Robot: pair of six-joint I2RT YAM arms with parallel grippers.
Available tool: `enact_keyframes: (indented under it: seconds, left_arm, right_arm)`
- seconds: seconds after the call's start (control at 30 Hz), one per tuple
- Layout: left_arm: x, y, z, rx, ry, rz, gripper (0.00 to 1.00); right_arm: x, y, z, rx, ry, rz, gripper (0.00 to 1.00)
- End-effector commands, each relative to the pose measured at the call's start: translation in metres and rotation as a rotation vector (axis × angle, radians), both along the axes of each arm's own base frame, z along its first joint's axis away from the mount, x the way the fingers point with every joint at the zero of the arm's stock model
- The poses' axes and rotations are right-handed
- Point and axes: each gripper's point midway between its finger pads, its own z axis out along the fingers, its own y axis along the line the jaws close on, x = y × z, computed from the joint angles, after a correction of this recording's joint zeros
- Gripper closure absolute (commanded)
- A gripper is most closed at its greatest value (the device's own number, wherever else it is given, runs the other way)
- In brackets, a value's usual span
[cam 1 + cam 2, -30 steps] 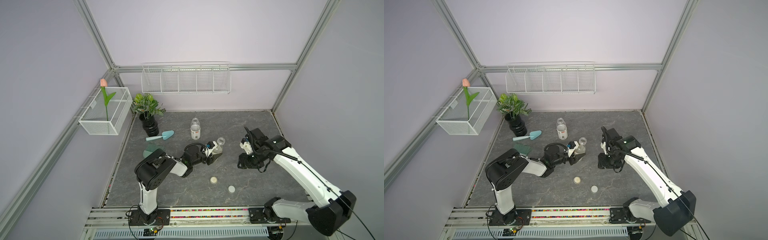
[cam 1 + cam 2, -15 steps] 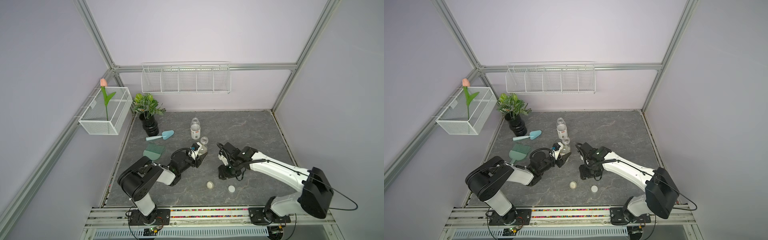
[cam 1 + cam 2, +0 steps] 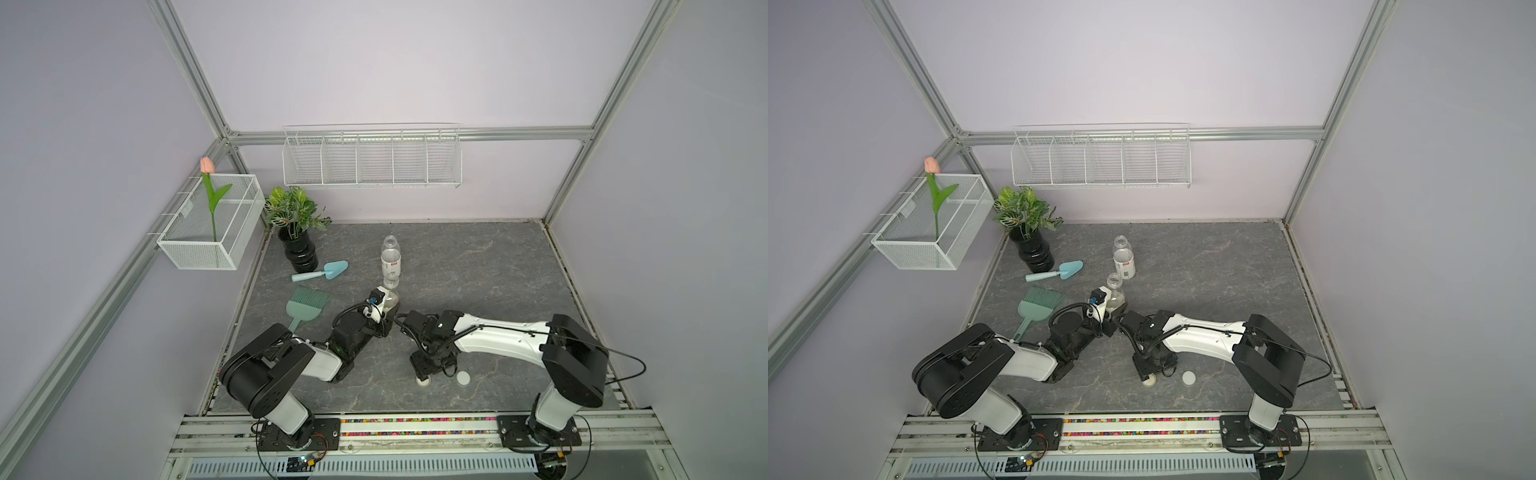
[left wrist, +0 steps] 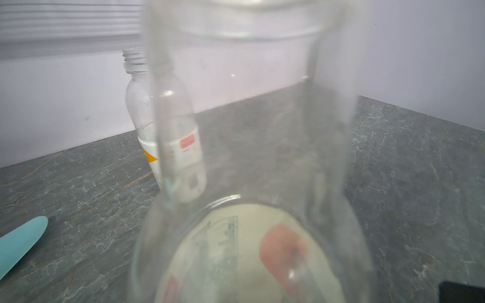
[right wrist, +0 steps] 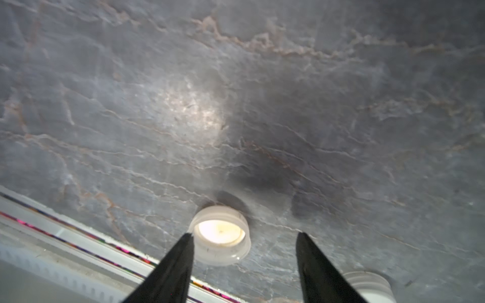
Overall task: Screw on the bottle caps
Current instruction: Pick up the bottle cap from the center of the board.
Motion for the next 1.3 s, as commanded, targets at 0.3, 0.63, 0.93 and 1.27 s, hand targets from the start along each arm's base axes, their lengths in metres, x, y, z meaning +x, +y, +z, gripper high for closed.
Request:
enact_keyframes:
  seconds: [0.3,0.63,0.93,1.27]
  left_arm:
    - [0.001,-0.009,0.012,-0.021,-0.031,-0.045,0.47]
    - [0.003,-0.012,0.011,-0.018,-0.021,-0.048,0.47]
    - [0.003,-0.012,0.009,-0.016,-0.014,-0.048,0.47]
    - [0.002,-0.034,0.008,-0.034,0.003,-0.15,0.47]
  right_arm:
    - [-0.019,-0.01,-0.015,-0.029,0.068,-0.057,0.53]
    - [-0.015,-0.012,0.0,-0.036,0.039,-0.046,0.56]
    - [-0.021,-0.011,-0.018,-0.057,0.075,-0.053,0.67]
    - [-0.014,-0.032,-0.021,-0.112,0.049,-0.082,0.88]
